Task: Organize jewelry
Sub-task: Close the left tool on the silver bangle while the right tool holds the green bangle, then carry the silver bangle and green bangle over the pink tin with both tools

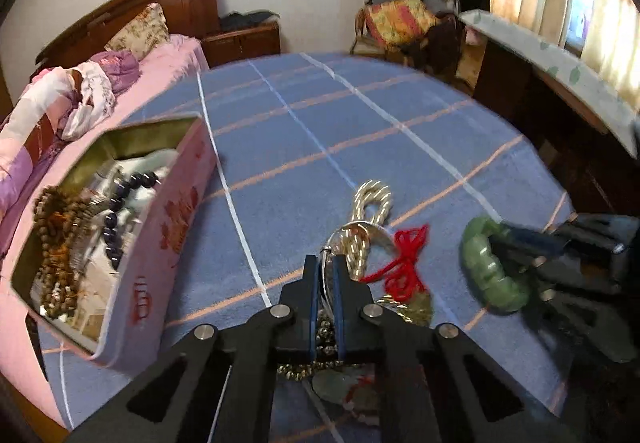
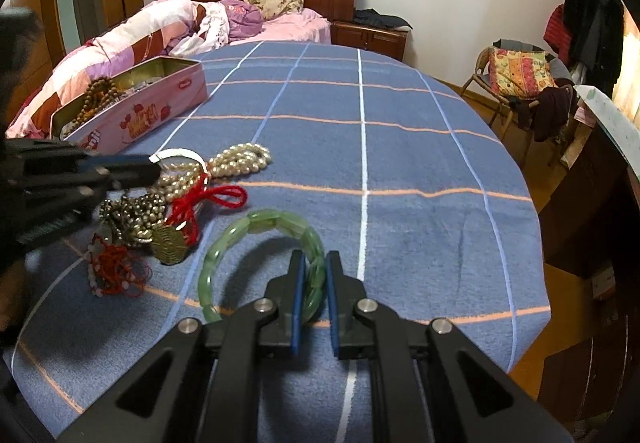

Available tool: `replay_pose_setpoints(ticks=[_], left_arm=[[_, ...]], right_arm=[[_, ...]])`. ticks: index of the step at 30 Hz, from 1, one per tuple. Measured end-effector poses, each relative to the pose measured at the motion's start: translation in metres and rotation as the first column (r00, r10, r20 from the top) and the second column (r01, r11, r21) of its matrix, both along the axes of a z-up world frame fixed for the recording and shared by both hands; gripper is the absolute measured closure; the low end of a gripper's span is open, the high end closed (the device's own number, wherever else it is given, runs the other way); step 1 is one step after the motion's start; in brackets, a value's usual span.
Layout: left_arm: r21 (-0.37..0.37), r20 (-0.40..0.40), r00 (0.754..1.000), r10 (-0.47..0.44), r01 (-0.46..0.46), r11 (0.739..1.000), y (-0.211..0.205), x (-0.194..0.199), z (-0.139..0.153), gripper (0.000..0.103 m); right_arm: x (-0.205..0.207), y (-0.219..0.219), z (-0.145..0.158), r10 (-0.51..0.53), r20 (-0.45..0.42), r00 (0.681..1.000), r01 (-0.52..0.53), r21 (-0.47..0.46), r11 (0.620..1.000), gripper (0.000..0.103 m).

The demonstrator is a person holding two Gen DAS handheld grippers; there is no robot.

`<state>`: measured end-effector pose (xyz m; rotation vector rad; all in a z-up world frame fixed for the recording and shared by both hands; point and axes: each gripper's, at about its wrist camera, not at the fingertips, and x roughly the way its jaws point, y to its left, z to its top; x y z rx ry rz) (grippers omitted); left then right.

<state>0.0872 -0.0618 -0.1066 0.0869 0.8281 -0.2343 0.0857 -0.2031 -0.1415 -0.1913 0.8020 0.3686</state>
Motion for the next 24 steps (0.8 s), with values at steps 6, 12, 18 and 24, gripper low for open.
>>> replay_pose_setpoints(ticks=[6, 12, 18, 24], left_arm=[[-0.032, 0.087, 0.996, -0.019, 0.022, 0.999, -0.001, -0.019, 0.032, 0.098], [-0.092, 0.130, 0.991, -0.011, 0.023, 0.996, 0.007, -0.023, 0.053, 0.098], [-0.119, 0.167, 0.986, -0.010, 0.030, 0.992, 0.013, -0.027, 0.066, 0.098], [-0.158, 0.163, 0.986, -0.012, 0.039, 0.987, 0.021, -0.026, 0.066, 0.098]], right_arm=[[0.000, 0.001, 0.000, -0.001, 0.008, 1.000, 0.001, 0.002, 1.000, 0.090], [-0.001, 0.000, 0.000, -0.001, 0.012, 1.000, 0.001, 0.004, 1.000, 0.090], [0.000, 0.000, 0.001, 0.002, 0.016, 1.000, -0.002, 0.005, 1.000, 0.090], [0.000, 0.001, 0.001, 0.008, 0.022, 1.000, -0.008, 0.006, 1.000, 0.090]])
